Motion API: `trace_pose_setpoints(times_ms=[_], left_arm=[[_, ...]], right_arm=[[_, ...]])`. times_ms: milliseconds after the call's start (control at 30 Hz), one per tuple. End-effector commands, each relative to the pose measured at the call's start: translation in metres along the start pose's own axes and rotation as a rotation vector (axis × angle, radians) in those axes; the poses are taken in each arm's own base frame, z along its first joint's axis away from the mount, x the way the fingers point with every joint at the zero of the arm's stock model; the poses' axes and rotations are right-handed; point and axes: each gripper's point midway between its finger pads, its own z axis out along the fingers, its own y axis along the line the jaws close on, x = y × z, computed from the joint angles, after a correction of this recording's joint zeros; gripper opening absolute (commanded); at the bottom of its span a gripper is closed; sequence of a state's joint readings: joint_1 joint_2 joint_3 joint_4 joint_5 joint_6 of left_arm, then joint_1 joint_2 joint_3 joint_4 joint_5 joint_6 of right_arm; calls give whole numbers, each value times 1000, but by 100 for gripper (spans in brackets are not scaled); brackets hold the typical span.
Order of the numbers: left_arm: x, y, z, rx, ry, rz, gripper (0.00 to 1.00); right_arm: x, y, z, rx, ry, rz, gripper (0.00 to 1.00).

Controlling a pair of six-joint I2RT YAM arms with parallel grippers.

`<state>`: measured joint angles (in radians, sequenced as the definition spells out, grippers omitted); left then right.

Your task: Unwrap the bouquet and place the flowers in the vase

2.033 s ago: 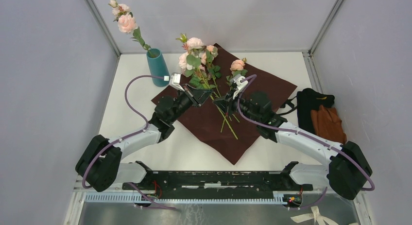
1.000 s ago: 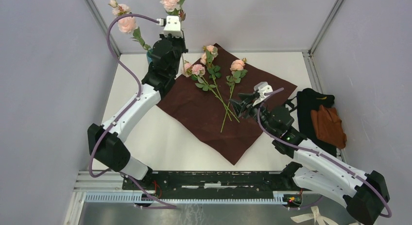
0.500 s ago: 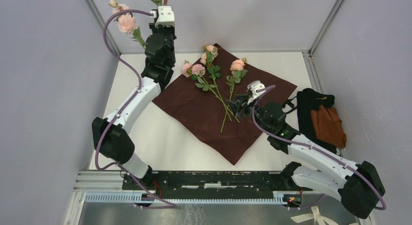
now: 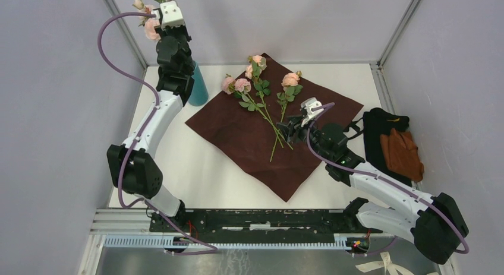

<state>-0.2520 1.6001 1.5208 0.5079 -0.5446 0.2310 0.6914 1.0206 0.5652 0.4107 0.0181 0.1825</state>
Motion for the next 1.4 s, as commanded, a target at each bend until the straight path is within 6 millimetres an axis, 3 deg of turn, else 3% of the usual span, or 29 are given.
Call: trace_pose_setpoints(times_ms=[0,367,633,1100,1367], left_arm=[[-33,2,6,7,-86,-84,2],[10,-10,28,68,-76,-65,2],[68,-19,40,82,4,-24,2],[174,-23,42,70,174,82,2],[202,-26,39,72,224,97,2]], right_arm=[[-14,9,3,-49,-53,14,51],[0,14,14,-84,-15,18,51],[3,9,13,-70,-5,9,51],[3,6,10,-63,-7,15,50],[5,3,10,-55,-2,14,50]])
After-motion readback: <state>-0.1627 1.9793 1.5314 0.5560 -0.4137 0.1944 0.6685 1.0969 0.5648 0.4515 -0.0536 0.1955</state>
